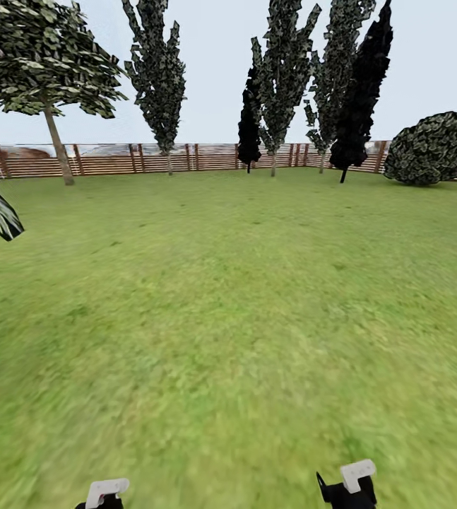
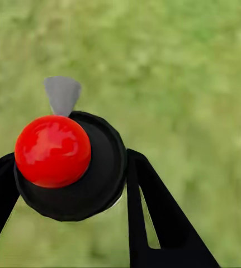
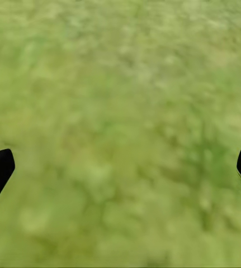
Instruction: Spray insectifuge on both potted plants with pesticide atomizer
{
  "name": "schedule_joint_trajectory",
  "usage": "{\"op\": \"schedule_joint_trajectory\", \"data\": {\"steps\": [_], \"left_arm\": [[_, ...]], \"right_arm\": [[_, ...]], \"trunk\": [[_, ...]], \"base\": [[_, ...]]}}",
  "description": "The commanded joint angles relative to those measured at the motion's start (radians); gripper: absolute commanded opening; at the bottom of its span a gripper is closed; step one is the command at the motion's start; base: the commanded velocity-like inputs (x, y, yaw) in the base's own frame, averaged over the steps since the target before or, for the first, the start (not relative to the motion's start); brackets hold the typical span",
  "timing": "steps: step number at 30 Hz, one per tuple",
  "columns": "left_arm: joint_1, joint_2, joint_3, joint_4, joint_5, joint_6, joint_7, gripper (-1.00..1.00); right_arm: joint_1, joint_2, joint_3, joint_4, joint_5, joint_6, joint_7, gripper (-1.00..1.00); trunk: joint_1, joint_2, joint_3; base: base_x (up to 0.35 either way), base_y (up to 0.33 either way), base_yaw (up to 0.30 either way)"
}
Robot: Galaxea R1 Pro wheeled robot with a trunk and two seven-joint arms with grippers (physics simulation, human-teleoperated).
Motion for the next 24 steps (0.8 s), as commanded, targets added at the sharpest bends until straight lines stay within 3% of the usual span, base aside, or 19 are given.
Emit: {"op": "schedule_joint_trajectory", "data": {"steps": [1, 9, 24], "left_arm": [[-0.001, -0.001, 0.006, 0.001, 0.008, -0.001, -0.01, -1.0], [0.0, -0.001, 0.005, 0.001, 0.007, -0.001, -0.011, -1.0], [0.0, -0.001, 0.005, 0.001, 0.007, -0.002, -0.011, -1.0]], "right_arm": [[-0.001, 0.0, -0.008, 0.001, 0.003, -0.004, 0.006, 1.0], [-0.001, 0.001, -0.008, 0.001, 0.002, -0.005, 0.006, 1.0], [-0.001, 0.003, -0.008, 0.003, 0.003, -0.004, 0.006, 1.0]], "trunk": [[0.0, 0.0, -0.001], [0.0, 0.0, -0.001], [0.0, 0.0, -0.001]], "base": [[0.339, 0.0, 0.0], [0.339, 0.0, 0.051], [0.339, 0.0, 0.264]]}}
